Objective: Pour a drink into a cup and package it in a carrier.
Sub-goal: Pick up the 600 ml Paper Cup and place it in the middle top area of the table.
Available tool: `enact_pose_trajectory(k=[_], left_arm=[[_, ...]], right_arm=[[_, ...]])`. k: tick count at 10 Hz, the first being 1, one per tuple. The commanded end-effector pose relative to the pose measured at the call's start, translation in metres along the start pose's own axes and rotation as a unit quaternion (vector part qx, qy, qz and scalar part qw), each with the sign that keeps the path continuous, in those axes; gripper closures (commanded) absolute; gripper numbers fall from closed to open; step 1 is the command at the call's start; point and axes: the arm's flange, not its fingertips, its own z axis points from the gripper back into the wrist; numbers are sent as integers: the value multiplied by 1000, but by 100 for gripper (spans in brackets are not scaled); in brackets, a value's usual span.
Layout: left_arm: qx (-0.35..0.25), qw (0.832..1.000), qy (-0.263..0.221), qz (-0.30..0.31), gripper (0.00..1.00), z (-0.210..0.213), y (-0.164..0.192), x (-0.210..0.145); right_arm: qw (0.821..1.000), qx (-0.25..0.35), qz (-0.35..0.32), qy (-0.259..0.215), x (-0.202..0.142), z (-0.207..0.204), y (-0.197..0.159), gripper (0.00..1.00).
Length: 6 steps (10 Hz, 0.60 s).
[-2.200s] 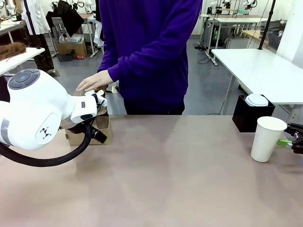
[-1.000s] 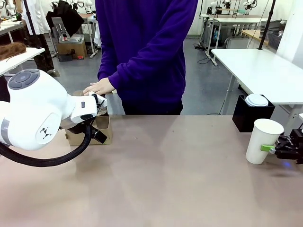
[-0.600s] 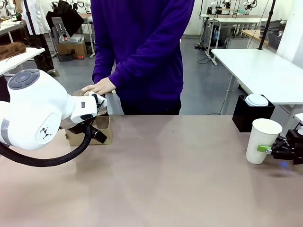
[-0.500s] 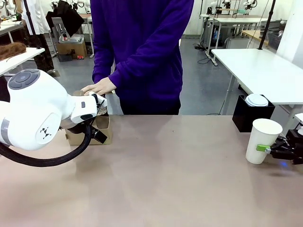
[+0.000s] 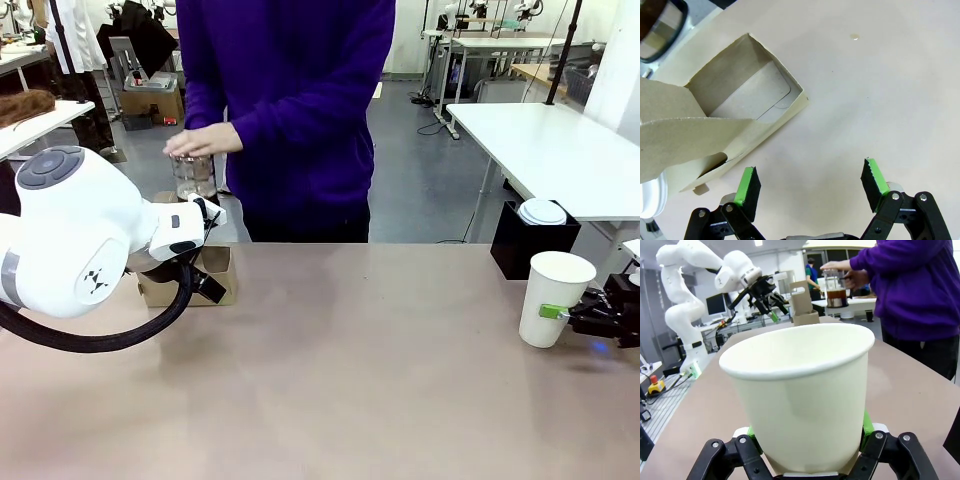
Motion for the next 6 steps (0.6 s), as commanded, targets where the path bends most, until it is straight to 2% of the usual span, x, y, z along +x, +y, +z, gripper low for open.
enact_pose_trajectory(k=[1, 4, 6], left_arm=[[0, 1000, 0, 1, 0, 0, 0, 0], [0, 1000, 0, 1, 0, 0, 0, 0], [0, 1000, 0, 1, 0, 0, 0, 0]], right_arm=[[999, -43, 3, -13, 17, -11, 4, 20], [995, -96, 4, -32, 72, -63, 15, 20], [992, -120, -4, -37, 96, -114, 9, 20]])
